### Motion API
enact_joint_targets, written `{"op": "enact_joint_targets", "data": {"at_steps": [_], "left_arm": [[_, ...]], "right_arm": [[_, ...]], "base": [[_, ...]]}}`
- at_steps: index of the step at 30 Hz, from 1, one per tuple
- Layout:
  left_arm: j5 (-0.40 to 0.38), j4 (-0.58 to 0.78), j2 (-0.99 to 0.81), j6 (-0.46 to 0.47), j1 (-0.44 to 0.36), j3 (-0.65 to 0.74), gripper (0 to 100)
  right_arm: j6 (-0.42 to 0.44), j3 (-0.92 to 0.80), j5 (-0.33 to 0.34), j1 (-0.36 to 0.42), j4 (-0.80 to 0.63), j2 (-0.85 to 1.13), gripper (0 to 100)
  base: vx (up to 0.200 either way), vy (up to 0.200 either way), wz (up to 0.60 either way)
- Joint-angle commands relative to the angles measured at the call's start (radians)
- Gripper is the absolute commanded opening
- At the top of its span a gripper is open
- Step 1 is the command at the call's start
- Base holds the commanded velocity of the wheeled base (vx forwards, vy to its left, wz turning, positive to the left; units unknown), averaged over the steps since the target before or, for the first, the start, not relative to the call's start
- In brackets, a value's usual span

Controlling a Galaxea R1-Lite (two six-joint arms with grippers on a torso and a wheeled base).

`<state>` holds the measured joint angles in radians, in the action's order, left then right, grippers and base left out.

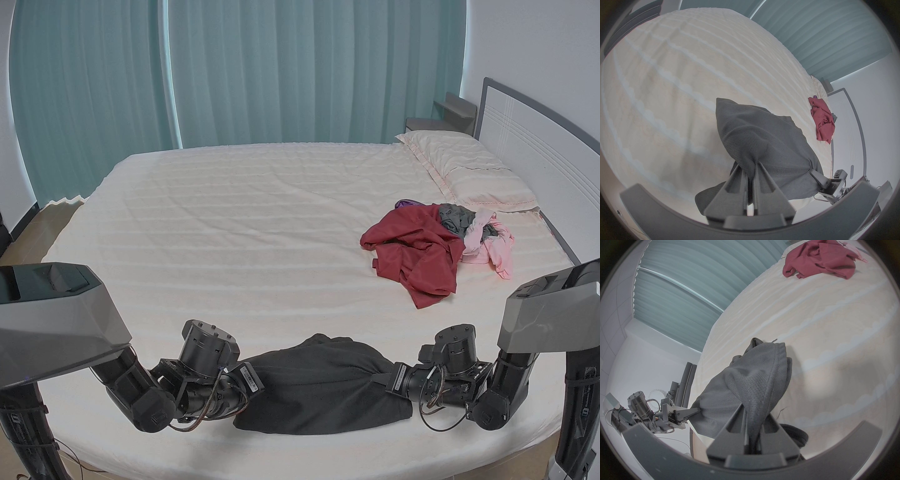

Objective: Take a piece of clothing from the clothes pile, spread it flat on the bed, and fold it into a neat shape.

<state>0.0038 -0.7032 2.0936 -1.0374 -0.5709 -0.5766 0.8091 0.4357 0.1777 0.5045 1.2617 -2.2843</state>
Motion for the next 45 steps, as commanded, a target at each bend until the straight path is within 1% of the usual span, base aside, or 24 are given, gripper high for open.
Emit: {"op": "enact_joint_targets", "data": {"at_steps": [1, 22, 26, 32, 33, 40, 43, 45], "left_arm": [[0.001, 0.001, -0.003, -0.004, -0.003, 0.0, 0], [-0.001, 0.004, 0.002, -0.006, -0.011, 0.001, 0], [-0.001, 0.005, 0.005, -0.006, -0.011, 0.006, 0], [-0.01, -0.004, -0.006, 0.019, -0.012, 0.075, 0], [-0.018, -0.004, -0.01, 0.025, -0.012, 0.083, 100], [-0.024, 0.005, -0.052, 0.046, -0.011, 0.121, 100], [-0.018, 0.021, -0.053, 0.106, 0.0, 0.139, 100], [-0.018, 0.042, -0.066, 0.135, 0.009, 0.144, 100]], "right_arm": [[0.001, -0.006, 0.0, 0.0, -0.001, 0.003, 0], [-0.001, -0.019, 0.0, 0.0, 0.001, 0.008, 0], [-0.002, -0.019, -0.001, 0.0, 0.001, 0.005, 0], [-0.008, -0.017, 0.002, 0.006, -0.001, -0.006, 0], [-0.008, -0.014, 0.002, 0.009, -0.001, -0.011, 100], [-0.01, -0.019, -0.003, 0.017, 0.018, -0.02, 100], [-0.019, -0.037, -0.004, 0.002, 0.035, -0.009, 100], [-0.051, -0.052, -0.004, -0.018, 0.035, 0.003, 100]], "base": [[0.0, -0.2, 0.0], [0.0, -0.2, 0.0], [0.0, 0.0, 0.0], [0.0, 0.0, 0.0], [0.0, 0.0, 0.0], [0.0, 0.0, 0.0], [0.0, 0.0, 0.0], [0.0, 0.0, 0.0]]}}
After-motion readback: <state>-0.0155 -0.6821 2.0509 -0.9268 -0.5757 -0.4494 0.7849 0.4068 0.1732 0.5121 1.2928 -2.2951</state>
